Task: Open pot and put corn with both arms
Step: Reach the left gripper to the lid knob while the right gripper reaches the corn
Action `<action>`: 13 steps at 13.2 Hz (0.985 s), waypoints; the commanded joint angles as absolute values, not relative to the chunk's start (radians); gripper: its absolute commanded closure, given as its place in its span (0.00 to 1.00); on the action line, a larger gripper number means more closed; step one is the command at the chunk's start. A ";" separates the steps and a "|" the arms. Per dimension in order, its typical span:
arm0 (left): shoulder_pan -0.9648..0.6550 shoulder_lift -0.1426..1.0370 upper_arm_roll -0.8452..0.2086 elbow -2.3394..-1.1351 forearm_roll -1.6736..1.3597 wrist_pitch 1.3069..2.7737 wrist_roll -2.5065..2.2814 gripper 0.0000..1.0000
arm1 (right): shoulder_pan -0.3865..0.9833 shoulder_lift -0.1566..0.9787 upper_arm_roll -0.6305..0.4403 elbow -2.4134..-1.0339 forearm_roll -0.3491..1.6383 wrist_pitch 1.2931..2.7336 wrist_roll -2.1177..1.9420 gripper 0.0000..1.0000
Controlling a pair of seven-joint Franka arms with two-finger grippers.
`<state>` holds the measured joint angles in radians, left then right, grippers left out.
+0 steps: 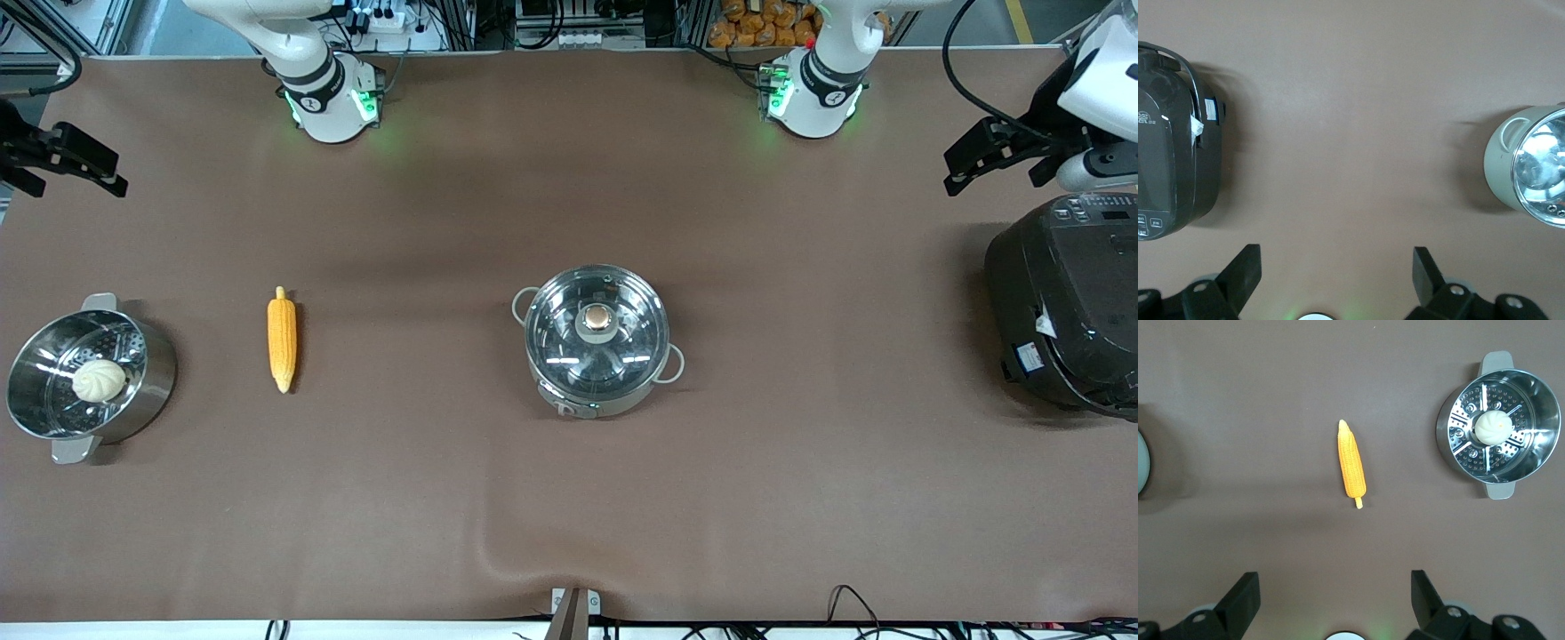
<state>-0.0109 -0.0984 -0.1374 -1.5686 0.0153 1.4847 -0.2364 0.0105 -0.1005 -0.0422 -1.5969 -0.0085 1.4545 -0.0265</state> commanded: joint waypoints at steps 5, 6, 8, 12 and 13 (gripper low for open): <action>-0.015 -0.042 -0.143 -1.534 0.012 1.457 -0.157 0.00 | -0.002 -0.094 -0.034 -1.594 -0.002 1.450 -0.040 0.00; -0.027 -0.022 -0.153 -1.535 0.020 1.468 -0.146 0.00 | 0.000 -0.094 -0.034 -1.594 0.000 1.445 -0.037 0.00; -0.067 0.035 -0.190 -1.531 0.018 1.486 -0.182 0.00 | -0.003 -0.094 -0.034 -1.595 0.021 1.453 -0.038 0.00; -0.266 0.222 -0.227 -1.407 0.037 1.535 -0.589 0.00 | -0.009 -0.069 -0.035 -1.606 0.067 1.502 -0.041 0.00; -0.340 0.292 -0.224 -1.343 0.078 1.536 -0.715 0.00 | -0.012 -0.064 -0.037 -1.629 0.105 1.528 -0.041 0.00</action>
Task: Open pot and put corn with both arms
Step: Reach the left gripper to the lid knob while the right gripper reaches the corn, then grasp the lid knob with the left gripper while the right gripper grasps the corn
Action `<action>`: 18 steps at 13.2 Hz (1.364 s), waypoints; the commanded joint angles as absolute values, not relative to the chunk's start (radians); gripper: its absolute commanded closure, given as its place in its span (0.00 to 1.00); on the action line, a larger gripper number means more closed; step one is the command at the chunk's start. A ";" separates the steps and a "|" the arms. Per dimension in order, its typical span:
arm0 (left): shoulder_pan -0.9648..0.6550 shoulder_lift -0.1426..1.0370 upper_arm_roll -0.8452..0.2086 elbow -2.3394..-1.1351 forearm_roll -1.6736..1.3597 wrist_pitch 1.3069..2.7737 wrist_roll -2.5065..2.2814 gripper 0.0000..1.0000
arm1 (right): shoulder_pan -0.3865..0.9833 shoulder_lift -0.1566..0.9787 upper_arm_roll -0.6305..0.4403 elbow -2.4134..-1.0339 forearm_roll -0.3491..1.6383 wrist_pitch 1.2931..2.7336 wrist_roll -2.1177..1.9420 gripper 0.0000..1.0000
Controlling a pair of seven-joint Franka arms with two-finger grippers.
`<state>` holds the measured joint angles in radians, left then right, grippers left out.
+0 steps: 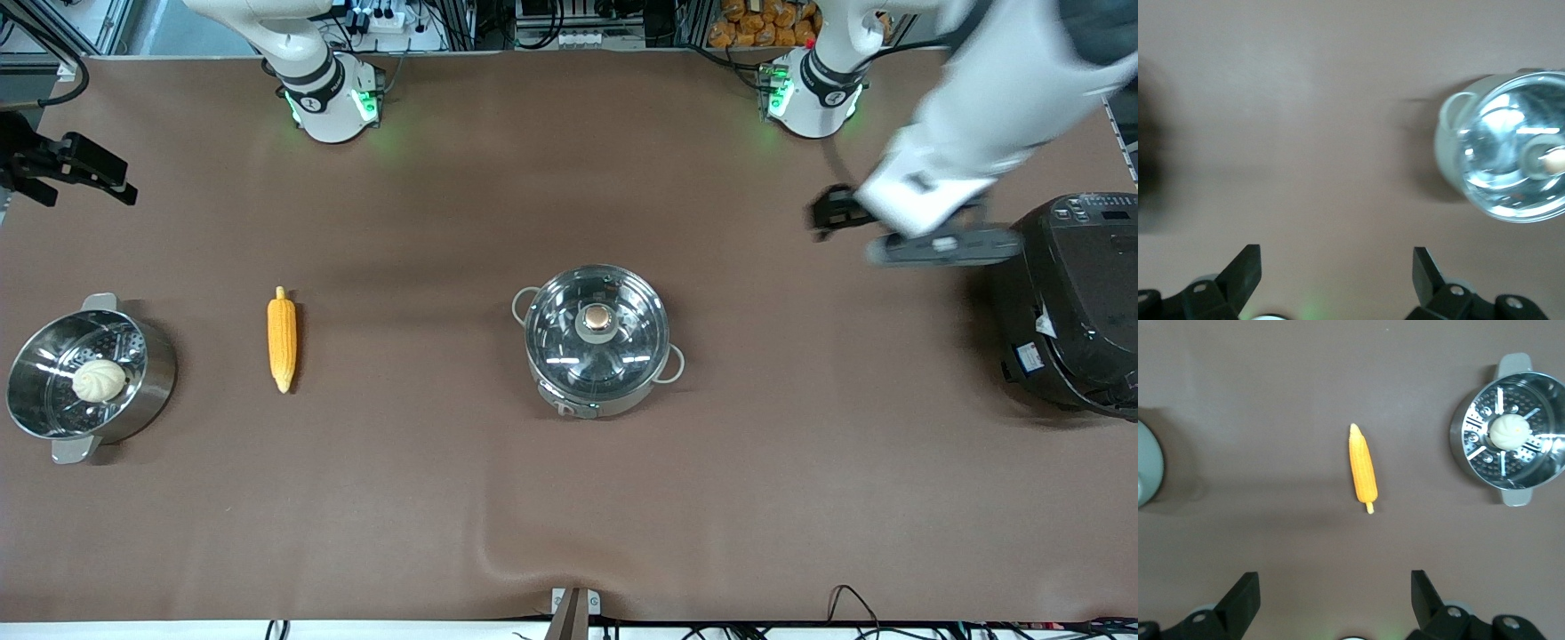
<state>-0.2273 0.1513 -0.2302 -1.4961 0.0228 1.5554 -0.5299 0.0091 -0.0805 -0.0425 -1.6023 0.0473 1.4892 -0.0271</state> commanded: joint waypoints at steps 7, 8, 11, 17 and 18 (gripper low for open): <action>-0.506 0.540 -0.222 -1.249 0.100 1.781 -1.156 0.00 | 0.012 0.008 -0.034 -1.937 0.042 1.895 -0.051 0.00; -0.517 0.555 -0.221 -1.249 0.100 1.798 -1.175 0.00 | 0.034 0.014 -0.034 -1.988 -0.010 1.949 -0.049 0.00; -0.547 0.601 -0.221 -1.246 0.100 1.870 -1.291 0.00 | 0.070 0.057 -0.032 -2.196 -0.021 2.223 -0.043 0.00; -0.567 0.638 -0.216 -1.255 0.106 1.875 -1.318 0.05 | 0.016 0.221 -0.034 -2.221 -0.025 2.385 -0.076 0.00; -0.577 0.647 -0.215 -1.255 0.106 1.875 -1.319 0.06 | 0.006 0.256 -0.034 -2.230 -0.025 2.435 -0.089 0.00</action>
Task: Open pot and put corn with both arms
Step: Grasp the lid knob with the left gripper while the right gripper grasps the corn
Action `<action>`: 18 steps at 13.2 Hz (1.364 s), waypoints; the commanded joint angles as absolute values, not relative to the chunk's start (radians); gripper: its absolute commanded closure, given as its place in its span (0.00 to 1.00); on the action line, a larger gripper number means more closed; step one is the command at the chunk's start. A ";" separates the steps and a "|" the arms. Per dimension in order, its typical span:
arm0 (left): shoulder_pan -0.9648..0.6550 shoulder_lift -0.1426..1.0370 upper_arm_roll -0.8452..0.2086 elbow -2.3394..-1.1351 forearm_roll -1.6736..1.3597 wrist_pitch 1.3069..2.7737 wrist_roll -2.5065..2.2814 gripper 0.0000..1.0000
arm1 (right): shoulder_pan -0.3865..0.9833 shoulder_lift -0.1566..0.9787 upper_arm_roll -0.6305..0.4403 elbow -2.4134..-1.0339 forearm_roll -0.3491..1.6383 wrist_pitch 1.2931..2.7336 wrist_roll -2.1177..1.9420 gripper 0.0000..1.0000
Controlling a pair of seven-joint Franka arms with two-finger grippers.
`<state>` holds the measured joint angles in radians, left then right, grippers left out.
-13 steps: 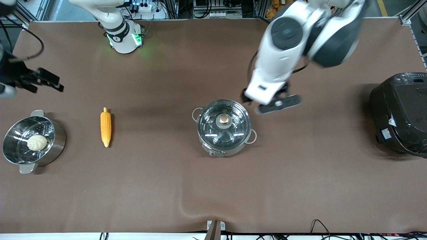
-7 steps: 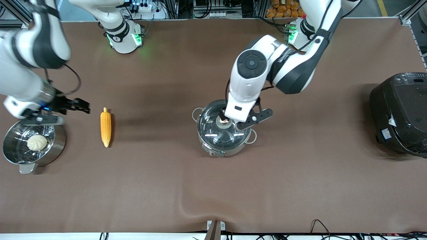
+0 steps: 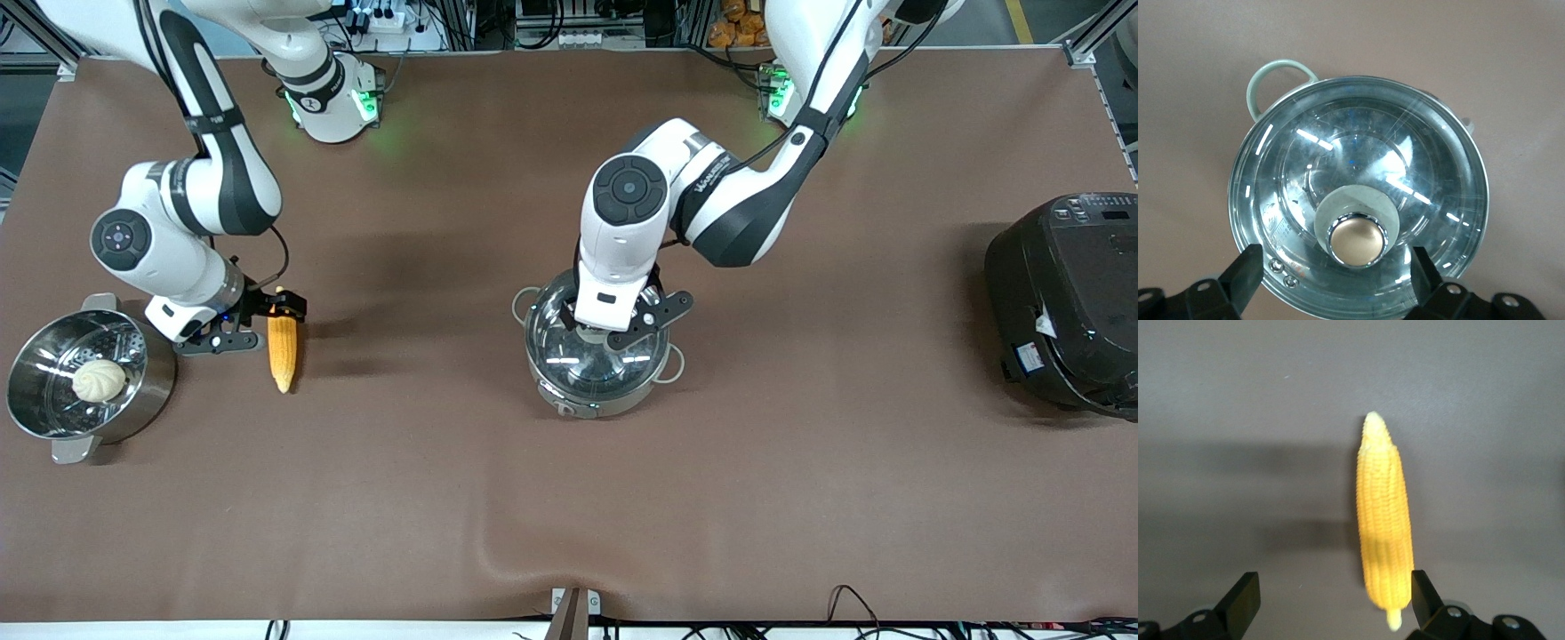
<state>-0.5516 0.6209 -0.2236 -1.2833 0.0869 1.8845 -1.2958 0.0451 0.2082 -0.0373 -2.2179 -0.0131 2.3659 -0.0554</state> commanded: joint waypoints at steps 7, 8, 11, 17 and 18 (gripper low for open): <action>-0.594 0.680 -0.216 -1.256 0.144 1.884 -1.339 0.25 | -0.017 0.402 -0.032 -2.263 -0.023 2.628 -0.084 0.00; -0.594 0.689 -0.216 -1.255 0.144 1.885 -1.339 0.25 | -0.018 0.397 -0.032 -2.261 -0.023 2.617 -0.089 0.12; -0.595 0.695 -0.216 -1.255 0.146 1.891 -1.339 0.29 | -0.018 0.355 -0.032 -2.246 -0.020 2.513 -0.087 0.44; -0.592 0.700 -0.216 -1.255 0.146 1.891 -1.338 0.58 | -0.018 0.269 -0.015 -2.144 -0.008 2.291 -0.077 0.76; -0.591 0.699 -0.216 -1.255 0.144 1.891 -1.338 0.64 | -0.009 0.249 -0.014 -2.097 0.006 2.199 -0.068 0.76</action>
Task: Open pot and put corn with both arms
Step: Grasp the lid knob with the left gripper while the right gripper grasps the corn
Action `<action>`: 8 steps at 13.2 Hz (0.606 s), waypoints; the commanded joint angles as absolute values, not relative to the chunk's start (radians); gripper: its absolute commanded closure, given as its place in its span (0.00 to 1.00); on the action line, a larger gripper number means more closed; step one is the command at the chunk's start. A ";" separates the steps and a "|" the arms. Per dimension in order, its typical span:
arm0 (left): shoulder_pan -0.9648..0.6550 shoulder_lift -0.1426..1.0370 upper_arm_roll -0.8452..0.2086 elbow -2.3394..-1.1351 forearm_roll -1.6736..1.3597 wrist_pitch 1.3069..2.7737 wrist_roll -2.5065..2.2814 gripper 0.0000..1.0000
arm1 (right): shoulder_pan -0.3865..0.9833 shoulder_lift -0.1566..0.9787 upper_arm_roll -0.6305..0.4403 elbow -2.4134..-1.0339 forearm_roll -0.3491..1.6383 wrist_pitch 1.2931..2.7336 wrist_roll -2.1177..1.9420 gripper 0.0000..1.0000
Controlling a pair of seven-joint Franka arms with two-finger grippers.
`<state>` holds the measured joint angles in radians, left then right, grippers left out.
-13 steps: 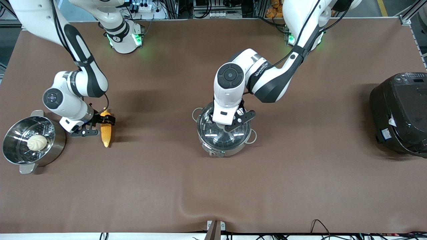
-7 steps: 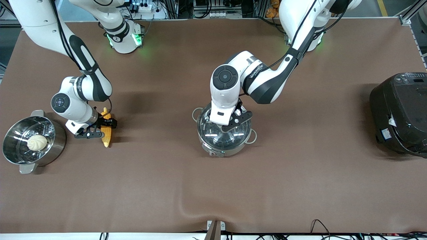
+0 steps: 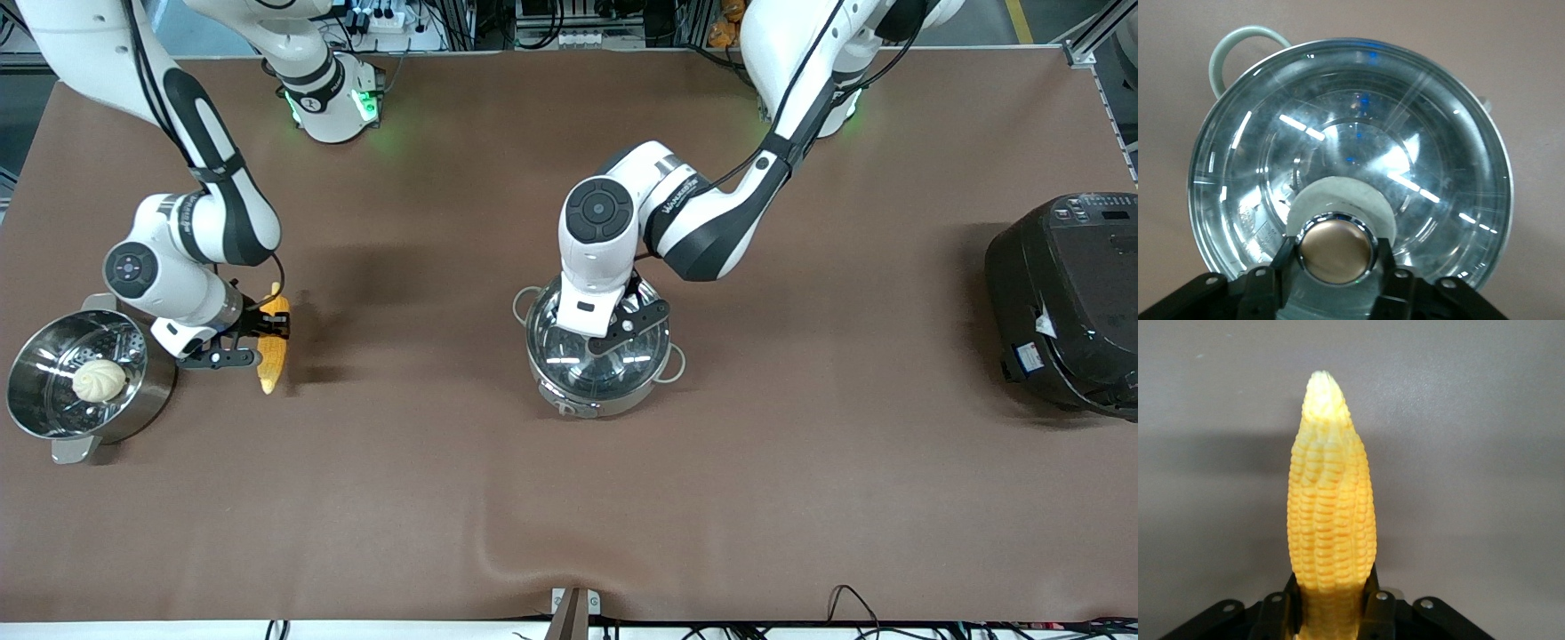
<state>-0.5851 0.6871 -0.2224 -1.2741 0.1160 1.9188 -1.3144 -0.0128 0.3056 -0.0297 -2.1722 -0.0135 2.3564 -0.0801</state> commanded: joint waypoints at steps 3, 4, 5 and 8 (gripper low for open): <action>-0.588 0.698 -0.216 -1.255 0.144 1.891 -1.336 0.90 | 0.043 0.175 -0.015 -2.066 0.078 2.122 -0.054 0.78; -0.586 0.696 -0.216 -1.256 0.143 1.891 -1.336 1.00 | 0.054 0.161 -0.015 -2.066 0.080 2.120 -0.054 0.78; -0.583 0.693 -0.218 -1.255 0.143 1.891 -1.335 1.00 | 0.069 0.147 -0.015 -2.065 0.084 2.114 -0.049 0.78; -0.569 0.632 -0.218 -1.256 0.137 1.878 -1.328 1.00 | 0.129 0.153 -0.017 -1.926 0.081 1.935 0.043 0.78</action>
<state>-0.5822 0.6849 -0.2222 -1.2674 0.1159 1.9160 -1.3147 0.0917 0.1546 -0.0131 -2.0193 0.0710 2.0521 -0.0189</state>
